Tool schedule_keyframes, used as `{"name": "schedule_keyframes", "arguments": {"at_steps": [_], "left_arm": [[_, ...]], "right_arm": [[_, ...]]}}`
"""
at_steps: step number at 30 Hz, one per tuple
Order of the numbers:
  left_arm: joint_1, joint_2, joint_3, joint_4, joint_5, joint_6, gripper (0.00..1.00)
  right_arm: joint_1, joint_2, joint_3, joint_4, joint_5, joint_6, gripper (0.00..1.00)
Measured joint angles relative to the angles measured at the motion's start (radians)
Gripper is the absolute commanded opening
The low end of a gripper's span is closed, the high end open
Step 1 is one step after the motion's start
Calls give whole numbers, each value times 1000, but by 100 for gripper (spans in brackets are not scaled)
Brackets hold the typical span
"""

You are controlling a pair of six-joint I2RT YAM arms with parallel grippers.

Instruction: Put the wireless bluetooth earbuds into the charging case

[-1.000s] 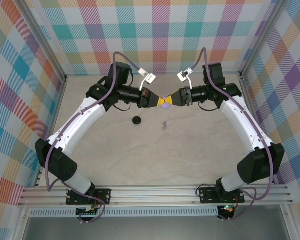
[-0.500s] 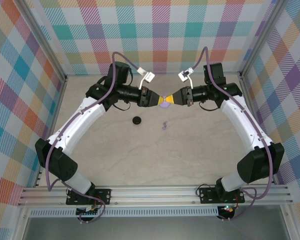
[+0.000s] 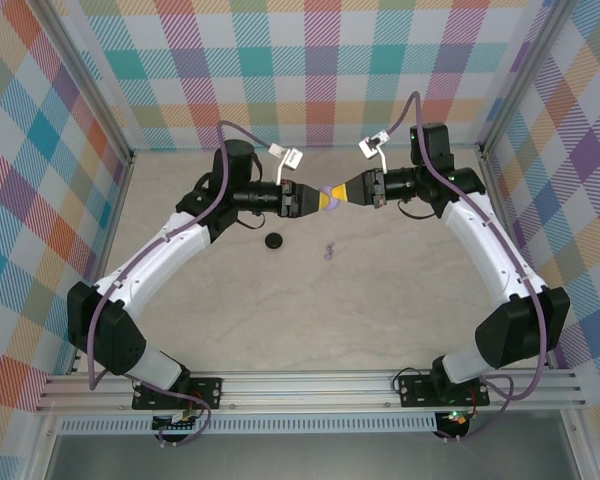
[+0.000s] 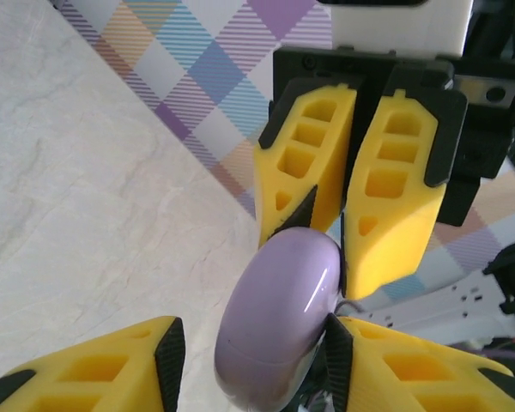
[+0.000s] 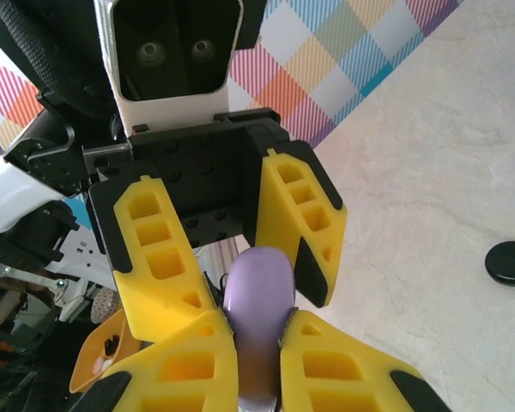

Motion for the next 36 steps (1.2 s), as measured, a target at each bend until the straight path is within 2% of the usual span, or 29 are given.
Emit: {"name": "schedule_keyframes", "arguments": {"at_steps": [4, 7, 9, 12, 14, 18, 27, 36], "left_arm": [[-6, 4, -9, 60, 7, -58, 29], [-6, 4, -10, 79, 11, -87, 7], [-5, 4, -12, 90, 10, -105, 1], [1, 4, -14, 93, 0, -113, 0], [5, 4, -14, 86, -9, -115, 0], [2, 4, -14, 61, -16, -106, 1], [-5, 9, -14, 82, -28, -104, 4], [-22, 92, -93, 180, -89, -129, 4]], "right_arm": [[-5, -2, -5, 16, -1, 8, 7], [-18, -3, -5, 31, 0, 14, 7], [-26, -3, -5, 35, 6, 15, 7], [-40, -6, -5, 36, 26, 15, 10], [-46, -8, -5, 39, 49, 15, 19], [-48, -10, -5, 38, 74, 12, 24], [-30, 11, -13, 11, 97, 3, 21], [9, 122, -181, 60, 87, 56, 19]]}}
